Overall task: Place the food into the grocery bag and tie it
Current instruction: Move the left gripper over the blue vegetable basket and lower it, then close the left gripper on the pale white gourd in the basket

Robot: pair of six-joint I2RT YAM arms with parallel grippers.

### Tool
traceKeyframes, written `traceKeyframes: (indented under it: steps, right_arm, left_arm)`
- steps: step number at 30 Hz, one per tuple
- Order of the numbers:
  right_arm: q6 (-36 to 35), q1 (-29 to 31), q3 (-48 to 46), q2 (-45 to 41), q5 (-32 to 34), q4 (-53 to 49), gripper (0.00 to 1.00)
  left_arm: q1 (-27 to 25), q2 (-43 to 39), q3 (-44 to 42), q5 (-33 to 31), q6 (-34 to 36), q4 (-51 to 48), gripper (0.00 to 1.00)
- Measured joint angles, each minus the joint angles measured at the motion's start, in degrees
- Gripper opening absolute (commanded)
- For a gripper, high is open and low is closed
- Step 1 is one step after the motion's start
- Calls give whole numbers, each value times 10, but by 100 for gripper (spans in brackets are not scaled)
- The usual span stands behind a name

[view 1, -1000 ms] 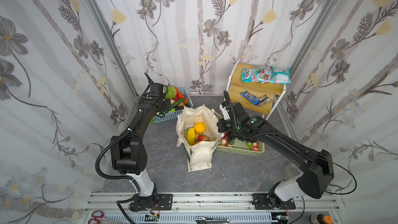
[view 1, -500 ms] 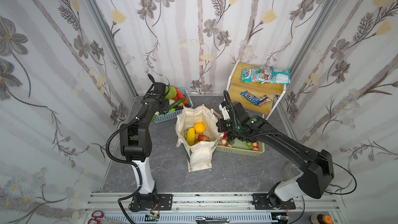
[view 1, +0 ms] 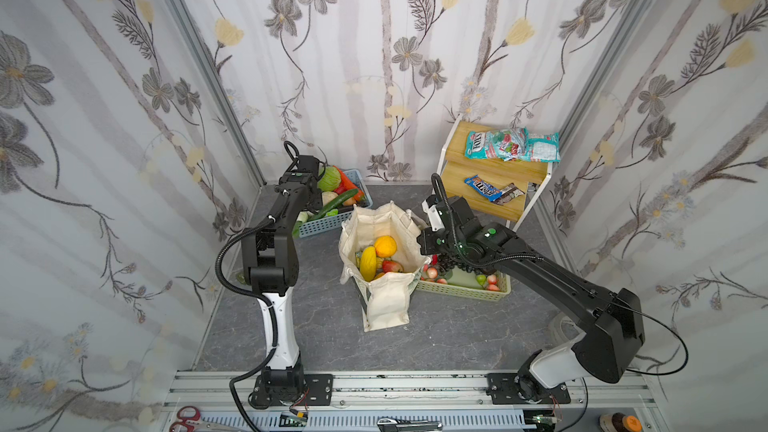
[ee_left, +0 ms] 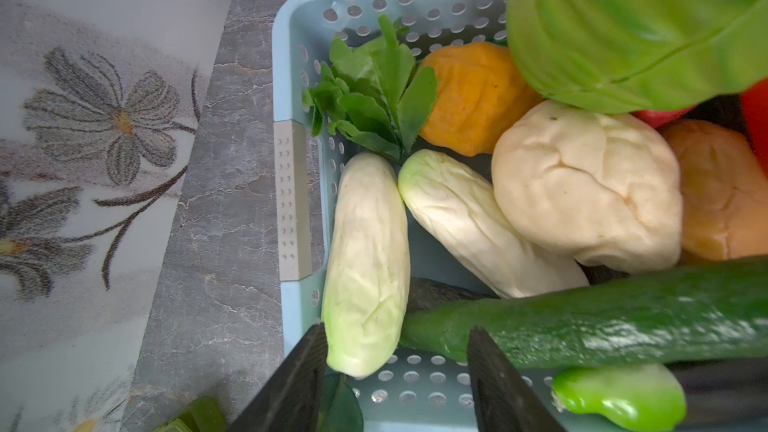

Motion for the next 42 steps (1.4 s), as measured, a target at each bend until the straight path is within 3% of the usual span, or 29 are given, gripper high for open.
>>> traceKeyframes:
  steps: [11, 22, 42]
  right_arm:
    - [0, -3, 0, 8, 0, 5, 0]
    - [0, -3, 7, 15, 0, 5, 0]
    - [0, -4, 19, 27, 0, 1, 0]
  left_arm:
    - [10, 74, 74, -14, 14, -48, 62]
    - [11, 119, 102, -19, 24, -56, 59]
    - [11, 130, 115, -27, 29, -62, 42]
